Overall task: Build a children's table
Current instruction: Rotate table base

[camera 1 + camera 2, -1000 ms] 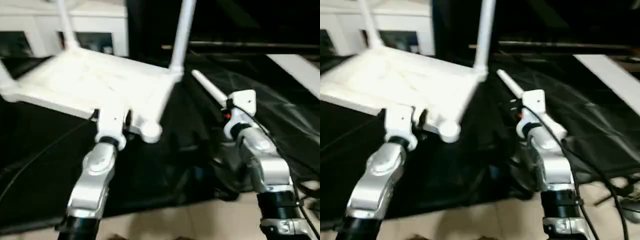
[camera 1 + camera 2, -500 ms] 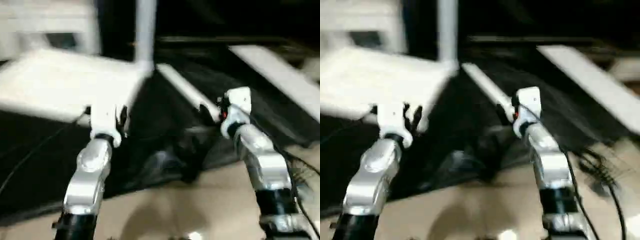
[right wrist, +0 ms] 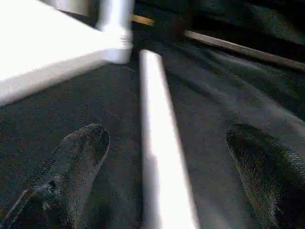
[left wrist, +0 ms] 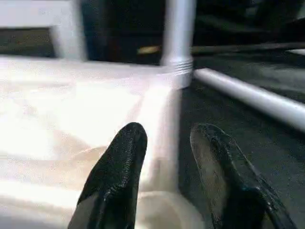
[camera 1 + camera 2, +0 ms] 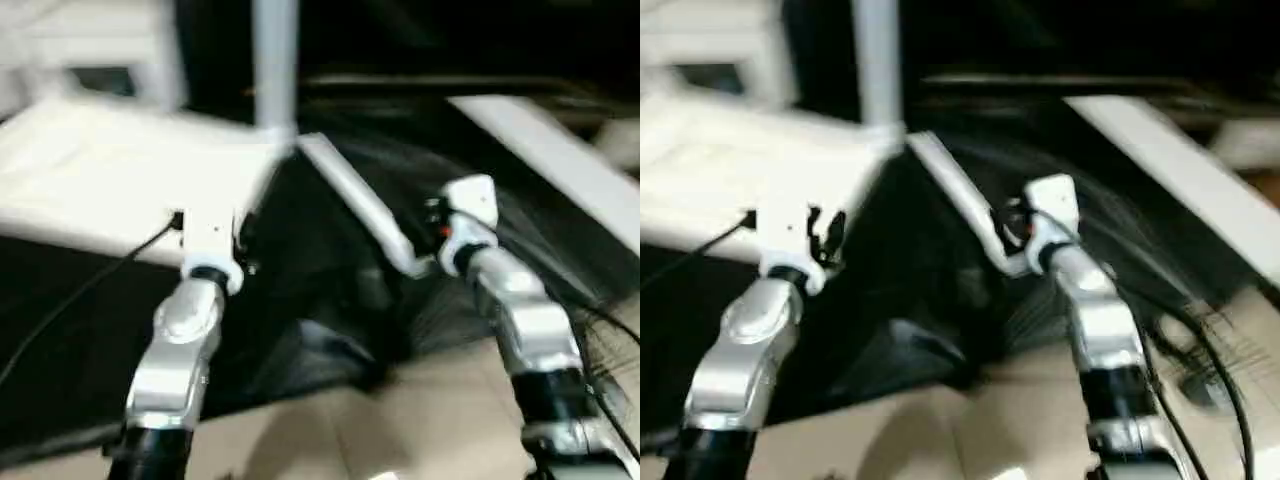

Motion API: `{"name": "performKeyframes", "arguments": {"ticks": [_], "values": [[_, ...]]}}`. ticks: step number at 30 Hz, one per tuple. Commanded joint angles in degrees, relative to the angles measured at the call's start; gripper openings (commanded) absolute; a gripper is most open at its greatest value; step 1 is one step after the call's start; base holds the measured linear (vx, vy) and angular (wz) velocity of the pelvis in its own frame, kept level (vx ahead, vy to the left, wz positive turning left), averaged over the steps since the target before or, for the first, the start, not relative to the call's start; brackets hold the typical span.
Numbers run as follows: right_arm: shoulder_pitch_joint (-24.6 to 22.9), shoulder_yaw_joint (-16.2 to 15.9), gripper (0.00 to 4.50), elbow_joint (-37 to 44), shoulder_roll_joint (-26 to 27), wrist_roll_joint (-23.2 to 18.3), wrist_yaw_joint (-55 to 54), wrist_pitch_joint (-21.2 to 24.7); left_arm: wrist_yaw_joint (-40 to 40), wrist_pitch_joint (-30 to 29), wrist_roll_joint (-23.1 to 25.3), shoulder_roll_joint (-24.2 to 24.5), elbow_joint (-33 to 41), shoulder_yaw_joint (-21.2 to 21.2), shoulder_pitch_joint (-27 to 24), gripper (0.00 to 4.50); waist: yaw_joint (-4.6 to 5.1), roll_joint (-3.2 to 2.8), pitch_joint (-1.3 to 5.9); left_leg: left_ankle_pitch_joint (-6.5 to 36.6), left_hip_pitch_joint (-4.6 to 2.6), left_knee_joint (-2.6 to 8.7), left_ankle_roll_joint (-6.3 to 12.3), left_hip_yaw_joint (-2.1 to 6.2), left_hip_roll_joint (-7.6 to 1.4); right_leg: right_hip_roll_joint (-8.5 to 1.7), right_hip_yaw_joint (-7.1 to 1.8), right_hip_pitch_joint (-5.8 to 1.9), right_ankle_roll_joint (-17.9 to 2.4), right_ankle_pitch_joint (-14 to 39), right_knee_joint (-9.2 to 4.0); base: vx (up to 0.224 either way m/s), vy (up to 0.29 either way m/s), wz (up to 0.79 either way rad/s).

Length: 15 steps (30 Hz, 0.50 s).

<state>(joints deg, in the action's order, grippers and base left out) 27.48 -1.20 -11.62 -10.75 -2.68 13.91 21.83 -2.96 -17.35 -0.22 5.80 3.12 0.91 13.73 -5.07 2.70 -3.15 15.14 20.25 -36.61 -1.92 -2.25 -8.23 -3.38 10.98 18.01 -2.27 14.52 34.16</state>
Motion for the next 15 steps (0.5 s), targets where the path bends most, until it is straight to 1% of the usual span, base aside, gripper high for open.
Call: {"name": "performKeyframes", "arguments": {"ticks": [1, 2, 3, 4, 5, 6, 7, 8, 9, 10, 11, 12, 13, 14, 15], "values": [[0.2, 0.2, 4.38, -0.4, -0.5, 0.2, 0.3, -0.7, 0.2, -0.6, 0.3, -0.2, 0.1, -0.1, 0.4, 1.92, 2.06, -2.41, 5.14, -25.6, -8.08, 3.72, 32.45, 6.91, -3.66, 0.48, -1.04, 2.38, -5.8, 4.1, 2.8, 0.114, 0.0, 0.32], [0.3, 0.1, 4.38, -0.5, -0.4, 0.1, 0.7, -0.8, 0.3, -0.6, 0.4, -0.2, 0.1, -0.1, 0.4, 1.92, 2.72, -2.13, 5.06, -28.6, -11.54, 3.93, 38.27, 11.67, -6.89, -0.44, -4.24, 7.24, -1.4, 11.2, 6.5, 0.214, -0.014, 0.65], [0.3, -0.1, 4.38, -0.5, -0.5, 0.1, 1.1, -0.9, 0.3, -0.6, 0.5, -0.2, 0.1, 0.0, 0.4, 1.92, 2.26, -1.36, 4.21, -29.3, -9.95, 3.64, 37.29, 11.58, -5.59, -1.08, -7.2, 9.1, 2.3, 9.3, 7.71, 0.171, -0.04, 0.64], [0.3, -0.2, 4.38, -0.5, -0.5, 0.1, 1.1, -0.9, 0.3, -0.6, 0.5, -0.2, 0.1, 0.0, 0.4, 1.92, 2.41, -0.86, 4.37, -28.2, -9.39, 3.71, 35.63, 11.41, -4.13, -1.31, -8.33, 9.43, 3.6, 6.7, 7.42, 0.185, -0.063, 1.0], [0.5, -0.7, 4.38, -0.5, -0.6, 0.1, 1.9, -0.9, 0.6, -0.6, 0.5, -0.1, 0.3, 0.0, 0.2, 1.92, 2.31, 1.2, 4.13, -22.0, -6.11, 2.98, 26.41, 9.07, 1.67, -2.73, -11.55, 6.59, 3.7, -1.4, 1.76, 0.085, -0.048, 0.67], [0.5, -1.1, 4.38, -0.4, -0.7, 0.2, 2.3, -0.9, 0.6, -0.6, 0.6, 0.0, 0.3, 0.0, 0.2, 1.92, 0.29, 4.22, 3.53, -5.9, 2.24, -1.83, 18.72, 2.23, 7.28, -7.25, -14.65, -2.53, 6.1, -5.5, -3.68, 0.018, -0.046, 0.85], [0.6, -1.6, 4.38, -0.3, -0.8, 0.3, 2.8, -1.1, 0.8, -0.6, 0.6, 0.1, 0.5, 0.1, 0.0, 1.92, -1.14, 3.67, 3.94, 1.2, 4.21, -4.95, 16.29, 0.52, 5.71, -11.92, -16.49, -6.01, 4.8, -8.0, -4.58, 0.058, -0.064, 0.78], [0.6, -1.9, 4.38, -0.2, -0.9, 0.4, 3.0, -1.2, 0.8, -0.7, 0.7, 0.1, 0.6, 0.2, 0.0, 1.92, -0.84, 3.66, 3.67, 2.3, 5.05, -6.24, 10.24, -0.04, 3.08, -12.83, -13.55, -6.27, 5.5, -13.7, -4.09, 0.058, -0.064, 0.78], [0.7, -2.0, 4.38, 0.1, -0.8, 0.3, 3.0, -1.2, 0.8, 0.2, 0.1, -0.2, 0.9, 0.8, -0.4, 1.92, -0.96, 2.46, 3.12, -1.3, 4.68, -4.51, 5.57, -0.53, 1.01, -13.06, -9.57, -5.75, 4.2, -12.4, -4.91, 0.104, -0.067, 0.57], [0.7, -1.2, 4.38, 0.2, -0.4, -0.6, 3.0, -0.4, 0.4, 0.5, -0.2, -0.1, 1.0, 0.9, -0.5, 1.92, -0.9, 1.23, 3.54, -4.3, 3.95, -2.17, 4.02, -0.39, -0.54, -12.35, -8.99, -5.81, 1.2, -12.4, -4.52, 0.097, -0.044, 0.55], [0.9, -0.8, 4.38, 0.2, -0.3, -0.8, 2.6, 0.5, 0.1, -0.2, 0.2, 0.4, 1.3, 0.5, -0.5, 1.92, -0.15, -1.32, 3.86, -7.7, 0.61, 2.86, 2.32, -0.26, -3.72, -7.74, -7.52, -4.52, -3.6, -10.4, -2.89, 0.097, -0.044, 0.55], [1.1, -0.6, 4.38, 0.2, -0.3, -0.7, 2.0, 1.7, -0.6, -0.8, 0.3, 0.9, 1.5, 0.2, -0.6, 1.92, 0.69, -1.86, 4.11, -10.8, -2.12, 4.41, 2.37, 0.34, -5.51, -4.77, -5.6, -2.89, -4.2, -8.8, -0.91, 0.087, 0.005, 0.23], [1.4, -0.1, 4.38, 0.2, -0.3, -0.8, 1.6, 3.0, -1.9, -0.7, 0.3, 1.6, 1.7, -0.3, -0.8, 1.92, 2.43, -2.85, 4.83, -22.7, -5.86, 4.2, 10.98, 3.56, -7.99, -1.76, -5.94, 2.76, -3.4, -4.5, 4.08, 0.08, 0.039, -0.02], [1.7, 0.7, 4.38, 0.3, -0.3, -1.2, 1.2, 4.0, -3.5, -0.5, -0.2, 2.3, 2.1, -0.8, -1.0, 1.92, 1.94, -2.17, 5.24, -41.3, -6.68, 1.9, 15.17, 4.37, -7.87, -3.17, -8.35, 5.21, -0.1, -7.0, 3.81, 0.08, 0.039, -0.02], [2.3, 2.8, 4.38, 0.9, -0.2, -3.1, 0.6, 6.2, -6.9, -0.4, -1.6, 3.6, 3.0, -1.5, -1.6, 1.92, 0.87, -1.14, 5.16, -54.2, -5.67, 0.48, 13.82, 2.67, -5.91, -4.17, -10.33, 5.93, 2.2, -13.7, 2.05, 0.018, 0.063, 0.09]]}}
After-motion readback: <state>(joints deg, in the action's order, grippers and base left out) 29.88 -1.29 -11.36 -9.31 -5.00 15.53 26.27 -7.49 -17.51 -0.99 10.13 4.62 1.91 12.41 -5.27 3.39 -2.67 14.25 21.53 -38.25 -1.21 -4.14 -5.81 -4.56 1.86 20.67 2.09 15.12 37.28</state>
